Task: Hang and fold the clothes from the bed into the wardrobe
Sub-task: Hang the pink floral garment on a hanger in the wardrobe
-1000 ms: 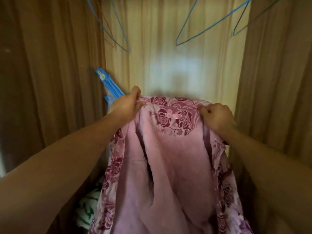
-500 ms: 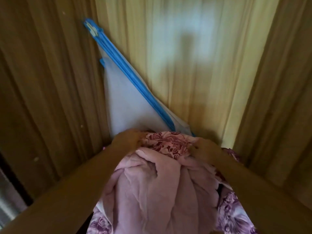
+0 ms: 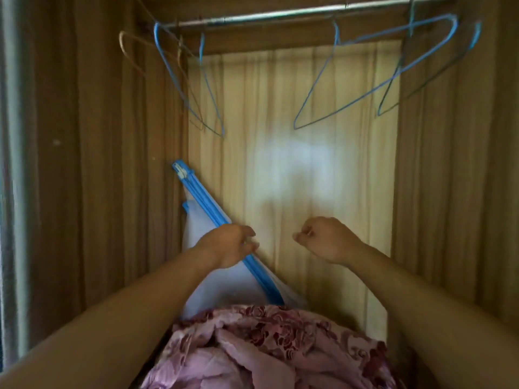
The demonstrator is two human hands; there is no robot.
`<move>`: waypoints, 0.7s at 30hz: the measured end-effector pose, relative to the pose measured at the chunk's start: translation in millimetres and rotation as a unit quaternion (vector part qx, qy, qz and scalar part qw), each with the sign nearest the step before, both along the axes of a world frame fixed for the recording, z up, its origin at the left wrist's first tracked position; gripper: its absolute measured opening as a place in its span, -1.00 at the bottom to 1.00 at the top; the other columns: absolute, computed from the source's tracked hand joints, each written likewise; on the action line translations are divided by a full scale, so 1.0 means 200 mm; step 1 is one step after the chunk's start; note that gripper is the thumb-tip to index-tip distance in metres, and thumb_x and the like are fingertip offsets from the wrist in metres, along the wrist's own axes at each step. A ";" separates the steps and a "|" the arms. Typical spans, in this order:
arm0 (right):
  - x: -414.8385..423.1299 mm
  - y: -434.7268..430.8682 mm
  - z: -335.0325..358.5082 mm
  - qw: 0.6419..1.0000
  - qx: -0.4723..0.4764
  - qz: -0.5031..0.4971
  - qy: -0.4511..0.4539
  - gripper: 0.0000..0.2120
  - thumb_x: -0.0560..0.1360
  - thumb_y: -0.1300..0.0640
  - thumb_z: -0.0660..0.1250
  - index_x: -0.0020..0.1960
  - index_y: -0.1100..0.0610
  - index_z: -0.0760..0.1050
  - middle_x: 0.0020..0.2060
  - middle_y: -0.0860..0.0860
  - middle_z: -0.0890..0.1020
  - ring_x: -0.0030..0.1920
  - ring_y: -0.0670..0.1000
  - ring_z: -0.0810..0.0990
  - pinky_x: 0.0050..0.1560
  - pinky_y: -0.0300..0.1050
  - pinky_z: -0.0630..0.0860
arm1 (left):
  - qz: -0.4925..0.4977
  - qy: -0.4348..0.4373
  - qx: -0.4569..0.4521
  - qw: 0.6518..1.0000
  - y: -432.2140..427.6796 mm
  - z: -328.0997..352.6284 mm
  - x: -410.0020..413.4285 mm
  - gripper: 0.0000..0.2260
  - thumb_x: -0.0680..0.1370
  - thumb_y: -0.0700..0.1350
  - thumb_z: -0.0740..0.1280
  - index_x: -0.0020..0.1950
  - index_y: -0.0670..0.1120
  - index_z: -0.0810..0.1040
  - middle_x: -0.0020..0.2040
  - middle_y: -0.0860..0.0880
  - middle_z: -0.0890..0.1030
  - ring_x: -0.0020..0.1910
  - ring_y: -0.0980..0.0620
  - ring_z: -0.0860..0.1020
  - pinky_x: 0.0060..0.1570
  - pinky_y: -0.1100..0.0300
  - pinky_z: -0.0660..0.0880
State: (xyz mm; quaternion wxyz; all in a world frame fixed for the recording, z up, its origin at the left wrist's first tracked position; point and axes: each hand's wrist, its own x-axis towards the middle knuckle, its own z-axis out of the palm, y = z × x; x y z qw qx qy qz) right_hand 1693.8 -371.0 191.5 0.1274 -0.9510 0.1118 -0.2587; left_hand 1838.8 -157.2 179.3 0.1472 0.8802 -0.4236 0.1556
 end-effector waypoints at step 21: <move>-0.48 0.10 1.09 0.746 0.343 0.092 -0.564 -0.49 0.50 -0.36 0.28 0.24 -0.02 0.36 -0.03 0.01 0.57 -0.44 0.08 0.68 -0.54 -0.17 0.49 | -0.030 -0.143 -0.113 0.983 0.06 0.86 -0.23 -0.64 0.65 0.16 0.19 0.42 0.10 0.45 0.09 0.11 0.63 0.14 0.07 0.55 0.15 0.12 0.48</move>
